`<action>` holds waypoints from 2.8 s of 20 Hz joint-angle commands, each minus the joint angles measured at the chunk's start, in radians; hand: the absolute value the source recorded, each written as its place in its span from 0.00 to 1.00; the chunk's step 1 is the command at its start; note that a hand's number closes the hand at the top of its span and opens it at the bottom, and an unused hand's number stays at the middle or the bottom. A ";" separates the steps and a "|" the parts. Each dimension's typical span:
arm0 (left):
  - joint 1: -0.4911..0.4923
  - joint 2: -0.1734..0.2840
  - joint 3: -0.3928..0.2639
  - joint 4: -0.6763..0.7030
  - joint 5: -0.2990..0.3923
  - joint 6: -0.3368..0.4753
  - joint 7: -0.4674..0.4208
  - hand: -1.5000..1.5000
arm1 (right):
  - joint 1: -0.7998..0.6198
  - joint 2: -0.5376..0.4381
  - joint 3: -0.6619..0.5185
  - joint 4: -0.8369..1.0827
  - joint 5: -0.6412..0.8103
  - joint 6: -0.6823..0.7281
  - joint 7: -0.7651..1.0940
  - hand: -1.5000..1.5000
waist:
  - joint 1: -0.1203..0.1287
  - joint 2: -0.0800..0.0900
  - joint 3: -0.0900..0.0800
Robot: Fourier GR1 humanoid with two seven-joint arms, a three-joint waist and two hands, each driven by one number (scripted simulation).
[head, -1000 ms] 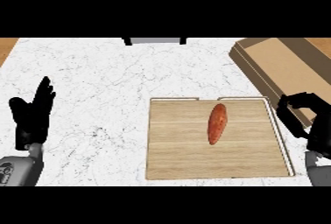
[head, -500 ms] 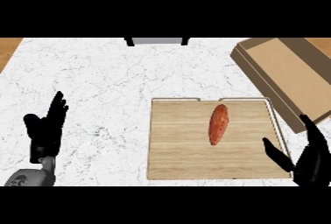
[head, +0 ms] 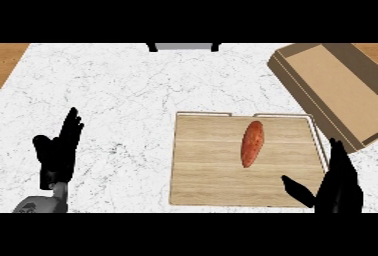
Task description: Pick the sweet potato from the tray and place it in the cardboard box
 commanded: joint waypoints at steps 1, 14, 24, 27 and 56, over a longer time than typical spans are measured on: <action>-0.013 -0.031 -0.023 0.027 -0.016 0.003 -0.031 0.50 | -0.058 0.056 0.046 -0.099 0.135 0.262 0.226 0.00 | 0.012 0.006 0.002; -0.026 -0.054 -0.019 0.049 -0.015 -0.006 -0.047 0.50 | -0.337 0.215 0.153 -0.131 0.194 0.750 0.706 0.00 | 0.038 0.006 0.013; -0.033 -0.051 -0.033 0.031 -0.028 -0.016 -0.010 0.50 | -0.487 0.216 0.036 0.027 0.140 0.762 0.708 0.00 | 0.043 0.006 0.015; -0.023 -0.053 -0.001 0.068 -0.011 -0.029 -0.074 0.50 | -0.478 0.216 0.037 0.048 0.127 0.762 0.708 0.00 | 0.042 0.004 0.013; -0.074 -0.063 0.019 0.093 -0.029 -0.035 -0.043 0.50 | -0.611 0.216 -0.083 0.374 0.061 0.680 0.708 0.00 | 0.037 0.002 0.015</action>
